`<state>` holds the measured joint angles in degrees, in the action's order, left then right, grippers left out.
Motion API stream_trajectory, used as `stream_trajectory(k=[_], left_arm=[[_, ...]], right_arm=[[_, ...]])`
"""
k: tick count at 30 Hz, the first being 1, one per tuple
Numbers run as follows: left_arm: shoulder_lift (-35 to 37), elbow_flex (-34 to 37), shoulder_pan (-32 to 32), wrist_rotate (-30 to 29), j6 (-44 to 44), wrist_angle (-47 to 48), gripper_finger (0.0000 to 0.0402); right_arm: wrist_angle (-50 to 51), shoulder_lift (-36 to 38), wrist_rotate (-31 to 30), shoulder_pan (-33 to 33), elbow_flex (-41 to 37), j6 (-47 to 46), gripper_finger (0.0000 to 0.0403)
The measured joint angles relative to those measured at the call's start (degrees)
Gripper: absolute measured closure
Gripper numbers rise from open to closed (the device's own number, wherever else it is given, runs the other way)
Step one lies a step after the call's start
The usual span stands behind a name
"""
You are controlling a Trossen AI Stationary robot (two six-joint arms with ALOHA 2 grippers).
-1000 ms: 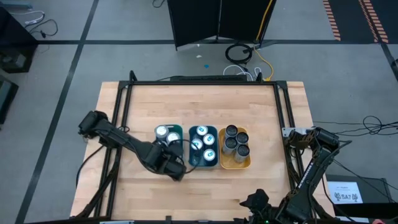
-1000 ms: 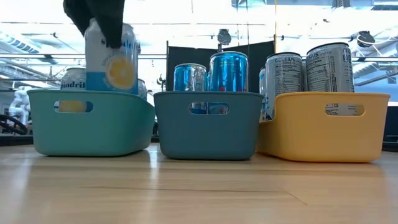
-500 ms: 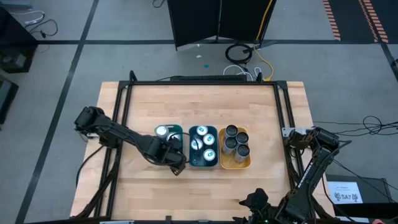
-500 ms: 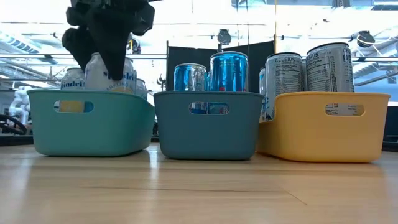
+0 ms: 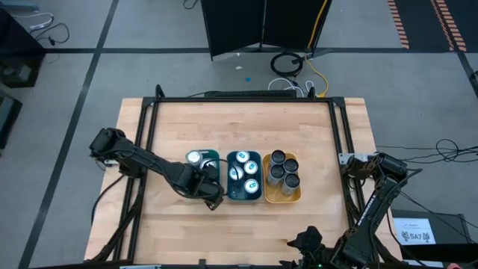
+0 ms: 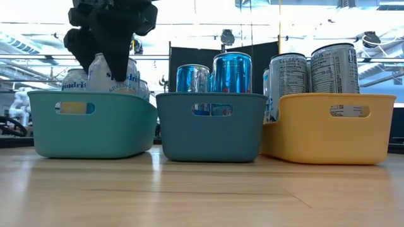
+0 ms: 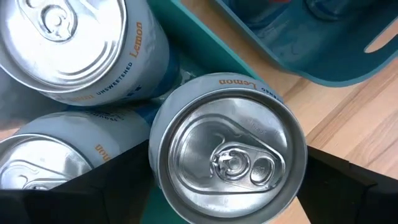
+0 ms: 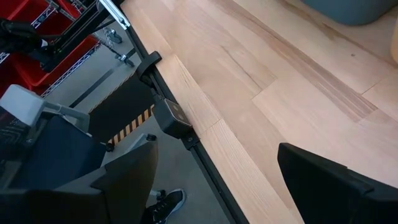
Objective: Sort soda cans
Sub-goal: Put the blue-white soda can into the green bin, then return to Home Position
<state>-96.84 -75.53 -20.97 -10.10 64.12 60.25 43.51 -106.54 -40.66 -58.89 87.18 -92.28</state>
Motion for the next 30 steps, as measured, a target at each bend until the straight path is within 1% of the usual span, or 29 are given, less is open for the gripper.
stream_trajectory(k=[5, 7, 13, 19, 24, 30], left_arm=[[0.0, 0.0, 0.0, -0.7, 0.0, 0.1, 0.0016], [0.0, 0.0, 0.3, -0.6, -0.1, 0.1, 0.0006], [1.1, -2.3, 1.2, 0.1, 0.0, 0.9, 0.0008], [4.8, -6.1, 1.0, 0.7, 0.0, 3.7, 0.0008], [8.7, -8.8, 0.4, 0.7, 0.1, 3.2, 0.0008], [12.6, -10.1, -1.4, 1.9, 0.0, 3.5, 0.0008]], right_arm=[[0.0, 0.0, 0.0, 0.0, 0.0, 0.0, 0.0080], [0.0, 0.0, 0.0, 0.0, 0.0, 0.0, 0.0080], [-0.1, 0.0, 0.0, 0.0, 0.0, 0.0, 0.0080], [-0.5, 0.0, 0.1, 0.0, 0.0, 0.0, 0.0080], [-0.5, 0.0, 0.1, 0.0, 0.0, 0.3, 0.0080], [-0.5, 0.0, 0.2, -0.1, 0.0, 1.5, 0.0080]])
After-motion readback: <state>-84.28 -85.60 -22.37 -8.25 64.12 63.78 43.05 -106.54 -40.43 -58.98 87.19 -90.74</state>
